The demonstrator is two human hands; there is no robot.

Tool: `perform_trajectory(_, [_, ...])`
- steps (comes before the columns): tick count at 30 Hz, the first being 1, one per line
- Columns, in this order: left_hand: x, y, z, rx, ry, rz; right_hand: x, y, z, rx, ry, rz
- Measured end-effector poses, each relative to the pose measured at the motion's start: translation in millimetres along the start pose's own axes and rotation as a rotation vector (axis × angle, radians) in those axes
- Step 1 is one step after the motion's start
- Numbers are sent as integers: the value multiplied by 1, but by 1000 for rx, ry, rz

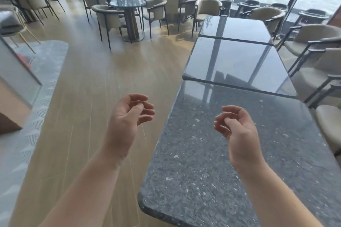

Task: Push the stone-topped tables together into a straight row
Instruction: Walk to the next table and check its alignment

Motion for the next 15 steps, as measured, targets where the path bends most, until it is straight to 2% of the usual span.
perform_trajectory(6, [24, -38, -60, 29, -51, 24, -23, 63, -38, 5, -15, 33])
perform_trajectory(15, [48, -140, -162, 197, -76, 20, -79, 179, -51, -172, -75, 62])
Point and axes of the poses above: each hand's wrist, its own z-axis away from the middle knuckle, its own y-axis out of the palm, x = y × z, the point moved 5 cm from there along -z, towards the middle knuckle, and after that the axes turned 6 degrees about -z, right-handed, at the moved point
